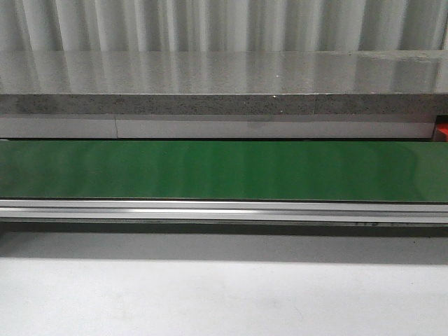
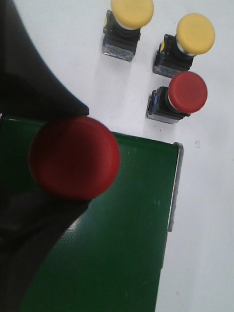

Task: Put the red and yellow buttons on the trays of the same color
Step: 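Grasp the red button with the left gripper, then carry the red button onto the belt and open the left gripper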

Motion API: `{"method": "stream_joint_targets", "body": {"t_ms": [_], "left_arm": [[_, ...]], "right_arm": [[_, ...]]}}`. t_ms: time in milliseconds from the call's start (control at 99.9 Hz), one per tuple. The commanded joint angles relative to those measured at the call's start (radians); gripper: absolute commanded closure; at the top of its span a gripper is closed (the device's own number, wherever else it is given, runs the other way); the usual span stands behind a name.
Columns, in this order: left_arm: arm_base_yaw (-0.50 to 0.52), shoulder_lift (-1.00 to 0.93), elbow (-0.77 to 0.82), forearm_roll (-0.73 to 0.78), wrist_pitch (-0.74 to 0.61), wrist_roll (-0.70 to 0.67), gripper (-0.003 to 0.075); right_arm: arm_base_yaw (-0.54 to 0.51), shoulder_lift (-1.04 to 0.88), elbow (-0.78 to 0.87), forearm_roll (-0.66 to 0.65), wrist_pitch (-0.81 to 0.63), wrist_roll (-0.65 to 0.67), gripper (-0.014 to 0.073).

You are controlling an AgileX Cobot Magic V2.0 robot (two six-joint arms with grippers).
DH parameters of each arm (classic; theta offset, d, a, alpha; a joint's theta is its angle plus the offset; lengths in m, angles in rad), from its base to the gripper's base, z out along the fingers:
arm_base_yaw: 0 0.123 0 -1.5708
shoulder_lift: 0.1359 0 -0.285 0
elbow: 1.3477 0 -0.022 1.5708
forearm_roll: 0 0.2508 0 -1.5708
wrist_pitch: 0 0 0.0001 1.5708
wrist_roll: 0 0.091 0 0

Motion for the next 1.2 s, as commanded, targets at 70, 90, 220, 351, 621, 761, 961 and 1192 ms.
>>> {"method": "stream_joint_targets", "body": {"t_ms": [70,90,220,351,621,761,961,1192], "left_arm": [[-0.025,0.001,-0.025,0.004,-0.057,0.044,0.0741],[-0.026,0.003,-0.025,0.004,-0.057,0.048,0.0741],[-0.029,0.012,-0.025,0.004,-0.055,0.054,0.0741],[-0.029,0.012,-0.025,-0.009,-0.048,0.051,0.0708],[-0.032,0.012,-0.025,-0.035,-0.037,0.053,0.0068],[-0.041,0.005,-0.050,-0.065,-0.018,0.053,0.0076],[-0.065,-0.046,-0.132,-0.065,0.022,0.053,0.0100],[0.002,-0.075,-0.193,-0.054,0.033,0.047,0.0100]], "right_arm": [[0.001,-0.003,-0.025,0.013,-0.054,-0.008,0.0662],[0.001,-0.003,-0.025,0.013,-0.054,-0.008,0.0662],[0.001,-0.003,-0.025,0.013,-0.054,-0.008,0.0662],[0.001,-0.003,-0.025,0.013,-0.054,-0.008,0.0662],[0.001,-0.003,-0.025,0.013,-0.054,-0.008,0.0662],[0.001,-0.003,-0.025,0.013,-0.054,-0.008,0.0662],[0.001,-0.003,-0.025,0.013,-0.054,-0.008,0.0662],[0.001,-0.003,-0.025,0.013,-0.054,-0.008,0.0662]]}}
